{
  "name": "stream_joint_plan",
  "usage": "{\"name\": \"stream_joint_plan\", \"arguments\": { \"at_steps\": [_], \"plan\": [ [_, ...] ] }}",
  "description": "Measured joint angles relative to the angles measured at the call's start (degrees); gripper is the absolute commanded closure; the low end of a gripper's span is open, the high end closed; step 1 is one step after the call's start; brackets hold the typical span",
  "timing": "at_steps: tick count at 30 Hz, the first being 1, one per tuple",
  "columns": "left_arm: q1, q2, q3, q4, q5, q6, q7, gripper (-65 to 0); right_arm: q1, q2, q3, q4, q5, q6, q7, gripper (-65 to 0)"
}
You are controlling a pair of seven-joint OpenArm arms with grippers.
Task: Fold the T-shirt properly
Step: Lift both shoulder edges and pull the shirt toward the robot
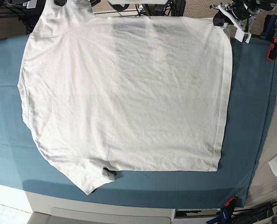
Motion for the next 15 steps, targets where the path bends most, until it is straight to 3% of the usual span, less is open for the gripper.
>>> {"name": "stream_joint_plan", "arguments": {
  "at_steps": [10, 15],
  "plan": [
    [0.85, 0.00, 0.00, 0.00, 0.02, -1.22, 0.26, 0.0, -1.60, 0.00, 0.02, 0.63, 1.40, 0.87, -0.48, 0.0],
    [-0.55, 0.00, 0.00, 1.68, 0.74, -1.11, 0.24, 0.0, -1.36, -1.03, 0.22, 8.96, 1.27, 2.23, -0.81, 0.0]
  ]
}}
